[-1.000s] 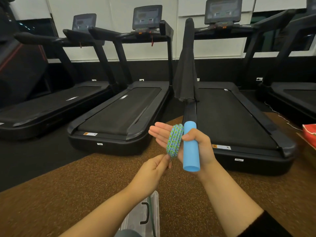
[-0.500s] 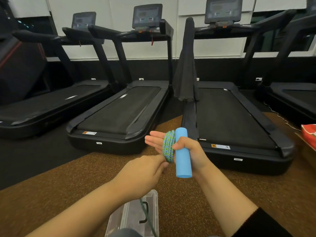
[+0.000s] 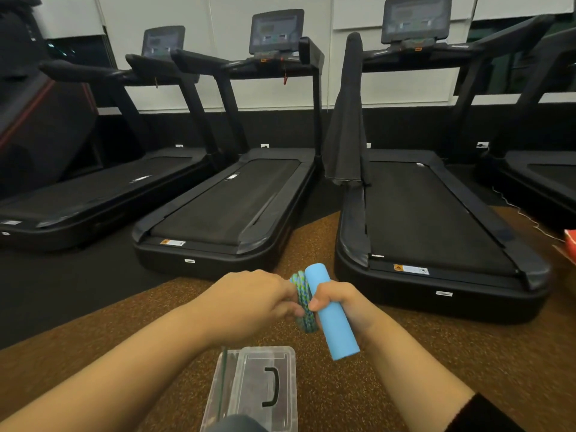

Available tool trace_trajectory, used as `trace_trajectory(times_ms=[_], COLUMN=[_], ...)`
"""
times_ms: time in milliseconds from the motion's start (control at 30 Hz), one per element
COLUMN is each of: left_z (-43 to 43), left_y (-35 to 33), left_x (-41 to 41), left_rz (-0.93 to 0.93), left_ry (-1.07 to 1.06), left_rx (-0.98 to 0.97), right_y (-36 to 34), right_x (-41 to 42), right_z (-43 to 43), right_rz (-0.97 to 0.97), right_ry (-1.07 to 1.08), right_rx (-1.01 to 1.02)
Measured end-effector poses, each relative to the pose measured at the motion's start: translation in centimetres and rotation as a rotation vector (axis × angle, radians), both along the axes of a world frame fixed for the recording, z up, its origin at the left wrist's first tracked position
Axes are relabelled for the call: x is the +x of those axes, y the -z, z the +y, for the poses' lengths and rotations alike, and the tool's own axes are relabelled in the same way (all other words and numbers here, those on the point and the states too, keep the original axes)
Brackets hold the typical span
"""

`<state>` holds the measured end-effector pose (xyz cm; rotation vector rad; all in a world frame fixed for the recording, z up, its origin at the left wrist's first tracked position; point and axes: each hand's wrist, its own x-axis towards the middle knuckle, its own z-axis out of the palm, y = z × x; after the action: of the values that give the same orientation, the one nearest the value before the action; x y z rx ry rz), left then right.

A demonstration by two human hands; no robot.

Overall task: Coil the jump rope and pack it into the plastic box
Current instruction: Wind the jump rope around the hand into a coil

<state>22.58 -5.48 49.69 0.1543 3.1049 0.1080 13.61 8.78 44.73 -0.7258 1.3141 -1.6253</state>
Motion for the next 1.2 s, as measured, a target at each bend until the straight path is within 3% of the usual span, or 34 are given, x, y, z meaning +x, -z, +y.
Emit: trace_trajectory(times_ms=[300,467,900,1200], left_z=[-0.5,-0.7,-1.5,-0.6], left_y=[-0.1,-0.5,0.9,0.9], left_x=[-1.3,-2.0,-5.2,-6.9], left_rz=[0.082,0.095,0.01,-0.052], left_ry=[0.04,0.072,0.154,0.17], left_rx=[0.036,0.072,0.627,0.989], right_y=[1.2,1.2,1.9,1.2], right_x=[-0.7,-0.9,-2.7,-4.4], right_z=[0.4,0.8,0.8,1.0], right_rz=[-0.005,-0.073,-0.081,-0.077], right_ry=[0.028,-0.011,-0.232,-0.163], right_rx=[0.069,-0.023,-0.287,-0.421])
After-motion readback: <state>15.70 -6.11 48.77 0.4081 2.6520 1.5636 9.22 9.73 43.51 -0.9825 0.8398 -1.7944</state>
